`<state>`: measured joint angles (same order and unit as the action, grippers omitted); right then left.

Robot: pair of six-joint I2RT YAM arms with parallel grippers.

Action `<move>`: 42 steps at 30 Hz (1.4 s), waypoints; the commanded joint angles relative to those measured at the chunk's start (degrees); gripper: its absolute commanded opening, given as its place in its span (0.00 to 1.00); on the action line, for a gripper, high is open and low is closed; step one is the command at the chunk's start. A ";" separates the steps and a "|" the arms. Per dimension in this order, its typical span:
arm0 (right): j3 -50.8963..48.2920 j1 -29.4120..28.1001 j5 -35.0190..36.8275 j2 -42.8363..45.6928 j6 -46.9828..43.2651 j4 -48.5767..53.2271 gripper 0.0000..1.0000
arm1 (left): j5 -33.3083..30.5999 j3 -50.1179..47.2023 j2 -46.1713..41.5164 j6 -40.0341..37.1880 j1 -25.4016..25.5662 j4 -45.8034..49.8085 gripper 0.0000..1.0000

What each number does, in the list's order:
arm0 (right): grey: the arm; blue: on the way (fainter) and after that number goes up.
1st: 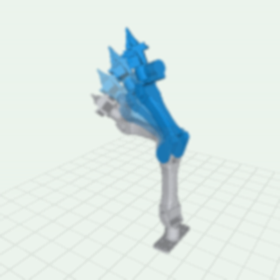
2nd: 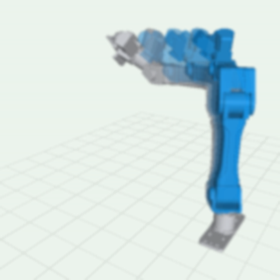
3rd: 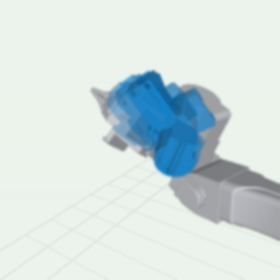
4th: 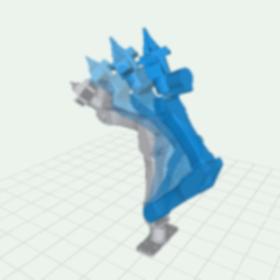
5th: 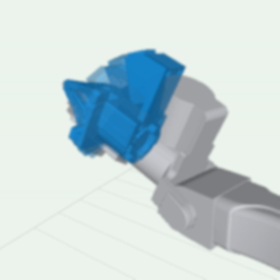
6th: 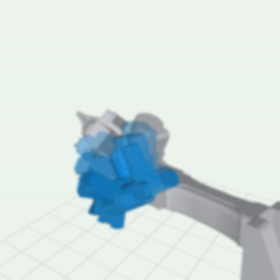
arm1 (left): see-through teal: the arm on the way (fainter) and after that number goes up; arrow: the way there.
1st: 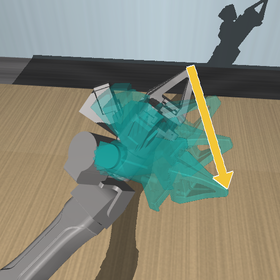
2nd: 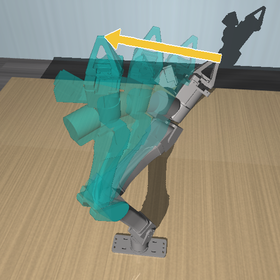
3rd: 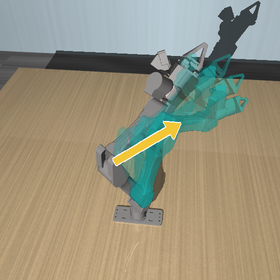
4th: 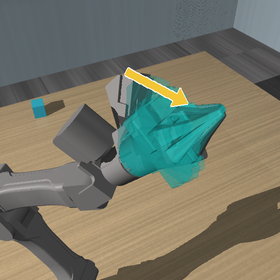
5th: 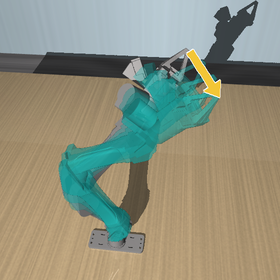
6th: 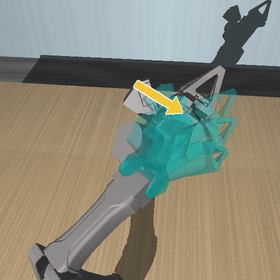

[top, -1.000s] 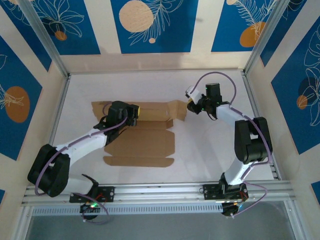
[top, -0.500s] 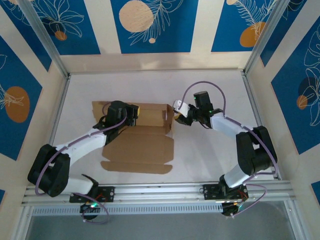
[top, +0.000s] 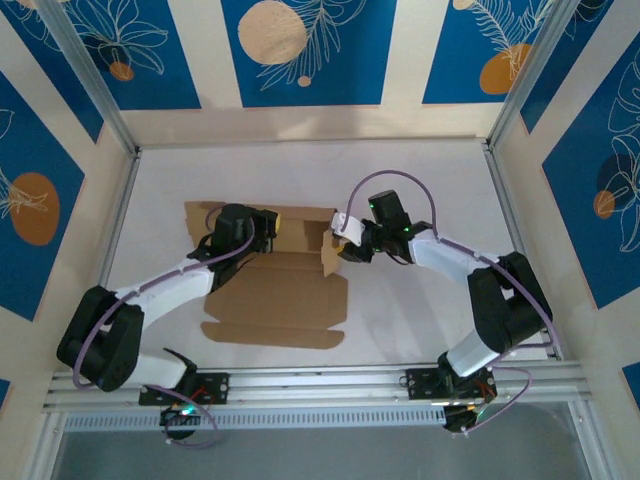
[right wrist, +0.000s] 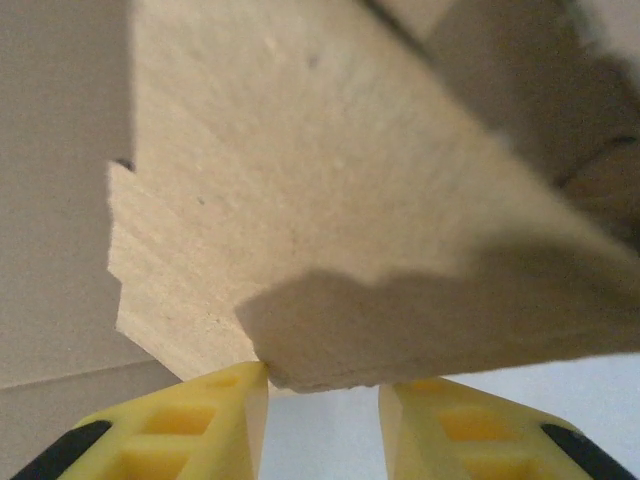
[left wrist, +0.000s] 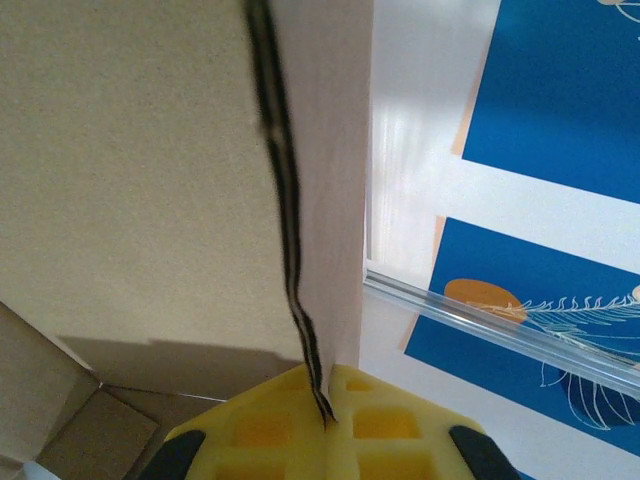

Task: Fold the paper box

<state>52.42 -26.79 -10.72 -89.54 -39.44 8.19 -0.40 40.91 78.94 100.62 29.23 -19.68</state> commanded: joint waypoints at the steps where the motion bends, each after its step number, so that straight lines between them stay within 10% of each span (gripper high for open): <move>1: 0.76 -0.72 -0.75 -0.39 3.41 -2.27 0.41 | 1.57 -1.25 0.10 0.39 -0.54 0.01 0.00; 9: 2.56 0.64 -4.93 -0.98 9.61 -2.03 0.64 | 1.74 -1.68 -0.27 0.10 -0.54 -0.86 0.00; 10: 2.91 0.83 -5.66 -1.23 10.41 -1.79 0.83 | 1.80 -1.77 -0.27 0.10 -0.54 -1.01 0.00; 12: 3.76 1.08 -6.38 -1.84 12.59 -1.39 0.87 | 1.81 -1.87 -0.36 0.18 -0.49 -1.21 0.00; 23: 6.68 0.26 -2.82 -6.16 19.07 0.04 0.55 | 1.82 -1.97 -1.36 0.22 -0.56 -1.50 0.00; 42: 6.44 -11.57 26.73 -10.08 26.16 -3.69 0.39 | 1.72 0.14 -2.26 1.07 -0.26 -1.12 0.00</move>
<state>58.94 -35.97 11.03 -96.18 -15.31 3.20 -1.41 39.68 78.11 101.23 28.49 -21.34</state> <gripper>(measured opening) 0.404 0.045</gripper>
